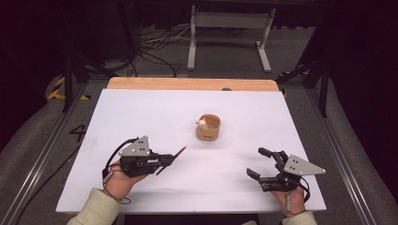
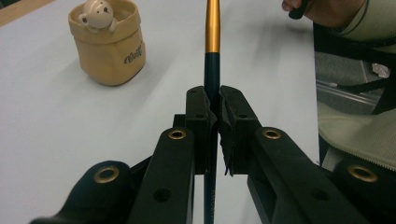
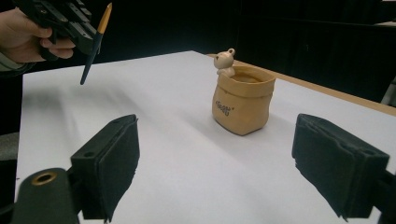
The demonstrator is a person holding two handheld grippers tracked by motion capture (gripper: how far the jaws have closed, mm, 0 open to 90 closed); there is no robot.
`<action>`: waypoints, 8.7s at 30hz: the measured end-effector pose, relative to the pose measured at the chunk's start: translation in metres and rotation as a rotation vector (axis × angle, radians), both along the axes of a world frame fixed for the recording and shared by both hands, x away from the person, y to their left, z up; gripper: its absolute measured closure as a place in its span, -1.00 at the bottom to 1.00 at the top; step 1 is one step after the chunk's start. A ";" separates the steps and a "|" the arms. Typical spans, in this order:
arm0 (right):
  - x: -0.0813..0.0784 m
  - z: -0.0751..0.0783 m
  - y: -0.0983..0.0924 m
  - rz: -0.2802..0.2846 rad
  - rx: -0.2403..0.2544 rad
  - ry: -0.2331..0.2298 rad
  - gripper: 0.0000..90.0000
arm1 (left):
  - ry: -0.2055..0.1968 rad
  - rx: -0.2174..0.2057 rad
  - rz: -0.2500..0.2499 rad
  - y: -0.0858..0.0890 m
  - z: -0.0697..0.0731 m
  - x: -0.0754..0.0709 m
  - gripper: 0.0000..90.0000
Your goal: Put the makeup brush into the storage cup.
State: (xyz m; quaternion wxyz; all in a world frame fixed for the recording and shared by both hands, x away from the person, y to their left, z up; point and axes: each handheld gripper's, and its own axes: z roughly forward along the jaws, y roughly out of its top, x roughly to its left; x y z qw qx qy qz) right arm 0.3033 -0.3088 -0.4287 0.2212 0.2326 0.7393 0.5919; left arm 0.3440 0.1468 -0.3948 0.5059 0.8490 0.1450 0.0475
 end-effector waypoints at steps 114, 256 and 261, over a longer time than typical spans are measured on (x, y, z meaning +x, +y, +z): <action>0.037 0.072 0.142 0.412 -0.016 0.122 0.86 | -0.038 -0.330 -0.063 -0.018 -0.028 -0.006 -0.44; 0.143 0.095 0.113 -0.185 -0.120 0.085 -0.29 | -0.017 -0.339 0.097 0.012 -0.035 0.007 -0.77; 0.132 0.102 0.107 -0.148 -0.109 0.063 -0.40 | -0.024 -0.331 0.104 0.017 -0.033 0.004 -0.79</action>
